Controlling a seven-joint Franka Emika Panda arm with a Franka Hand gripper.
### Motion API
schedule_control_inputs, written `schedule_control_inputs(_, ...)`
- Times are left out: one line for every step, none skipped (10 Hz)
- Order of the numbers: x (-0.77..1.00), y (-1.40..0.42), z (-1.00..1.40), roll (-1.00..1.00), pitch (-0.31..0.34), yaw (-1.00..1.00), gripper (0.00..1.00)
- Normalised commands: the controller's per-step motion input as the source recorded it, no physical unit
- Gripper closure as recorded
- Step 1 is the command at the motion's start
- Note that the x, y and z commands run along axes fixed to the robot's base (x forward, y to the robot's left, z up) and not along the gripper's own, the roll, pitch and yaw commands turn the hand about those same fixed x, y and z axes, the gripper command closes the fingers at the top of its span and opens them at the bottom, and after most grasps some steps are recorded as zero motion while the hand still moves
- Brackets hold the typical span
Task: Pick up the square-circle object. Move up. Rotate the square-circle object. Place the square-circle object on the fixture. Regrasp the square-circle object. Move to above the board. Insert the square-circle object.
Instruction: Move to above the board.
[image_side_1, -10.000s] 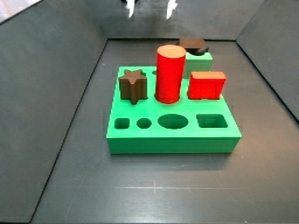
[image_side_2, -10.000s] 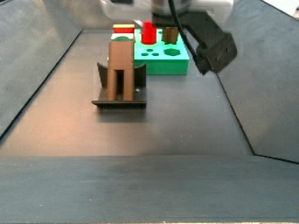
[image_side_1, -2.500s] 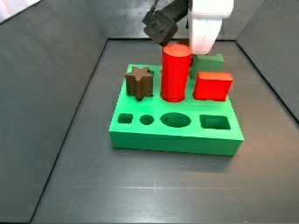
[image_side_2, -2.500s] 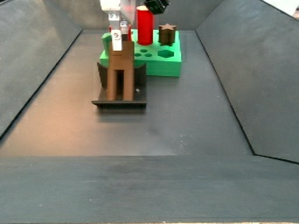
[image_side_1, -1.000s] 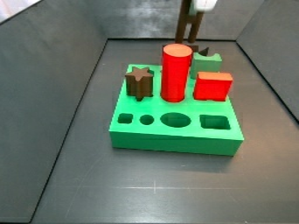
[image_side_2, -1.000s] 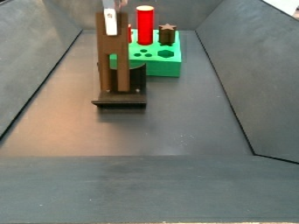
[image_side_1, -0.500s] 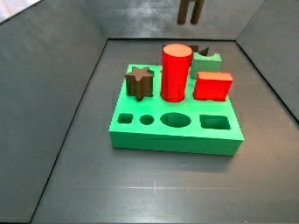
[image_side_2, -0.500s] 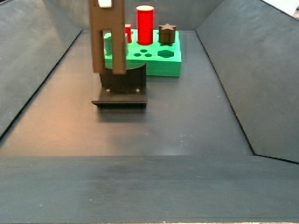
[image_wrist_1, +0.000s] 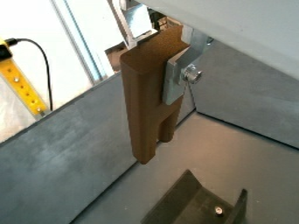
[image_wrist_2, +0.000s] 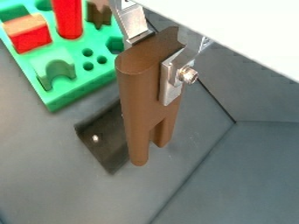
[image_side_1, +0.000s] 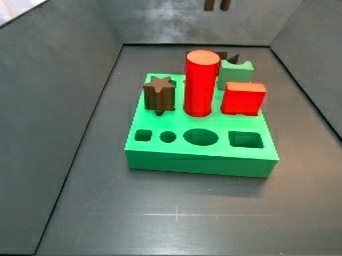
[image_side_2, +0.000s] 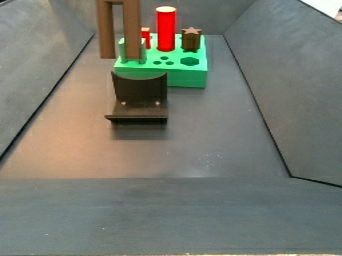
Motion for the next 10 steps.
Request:
schedule_control_inputs(-0.48,-1.00,0.18,-0.25,0.045,1.00,1.00)
schedule_control_inputs(-0.48,-1.00,0.18,-0.24,0.020,1.00,1.00)
schedule_control_inputs(-0.48,-1.00,0.17,-0.24,0.000,1.00,1.00)
schedule_control_inputs(-0.49,-1.00,0.19,-0.23,-0.017,1.00,1.00)
schedule_control_inputs(-0.50,-1.00,0.19,-0.23,-0.034,1.00,1.00)
schedule_control_inputs(-0.50,-1.00,0.19,-0.22,-0.049,1.00,1.00)
schedule_control_inputs(-0.50,-1.00,0.19,-0.21,-0.062,1.00,1.00)
schedule_control_inputs(-0.51,-1.00,0.19,-0.20,-0.081,1.00,1.00)
schedule_control_inputs(-0.53,-1.00,0.20,-0.18,-0.099,1.00,1.00)
schedule_control_inputs(-0.54,-1.00,0.20,-0.18,-0.108,1.00,1.00)
